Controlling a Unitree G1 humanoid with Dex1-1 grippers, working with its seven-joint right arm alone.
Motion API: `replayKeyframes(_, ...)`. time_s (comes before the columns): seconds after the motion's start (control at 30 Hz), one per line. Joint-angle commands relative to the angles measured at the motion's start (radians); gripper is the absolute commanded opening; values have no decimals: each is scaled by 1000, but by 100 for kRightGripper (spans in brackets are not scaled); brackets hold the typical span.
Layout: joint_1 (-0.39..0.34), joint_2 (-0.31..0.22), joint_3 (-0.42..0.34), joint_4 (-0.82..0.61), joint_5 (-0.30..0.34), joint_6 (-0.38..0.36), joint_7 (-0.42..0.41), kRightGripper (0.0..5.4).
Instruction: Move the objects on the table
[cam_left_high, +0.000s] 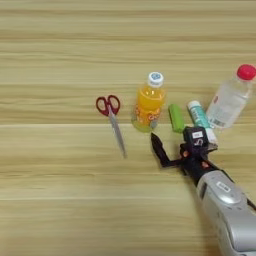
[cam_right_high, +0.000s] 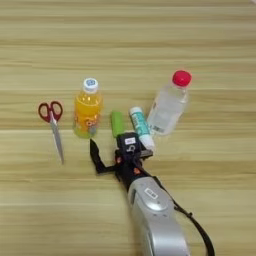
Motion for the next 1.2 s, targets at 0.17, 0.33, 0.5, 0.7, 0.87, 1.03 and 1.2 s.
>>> replayKeyframes(0.17,-48,-4,-9,-13,-3,-51,-20,539)
replayKeyframes(0.33,-50,-5,-9,-6,-4,-58,-26,539)
replayKeyframes(0.5,-67,-8,-12,30,-10,-70,-30,539)
replayKeyframes(0.7,-102,-6,-22,76,-25,-81,-49,539)
replayKeyframes(0.87,-119,-10,-33,99,-28,-90,-62,539)
replayKeyframes(1.03,-124,-17,-41,114,-30,-98,-70,539)
replayKeyframes(1.2,-132,-16,-42,130,-35,-102,-74,539)
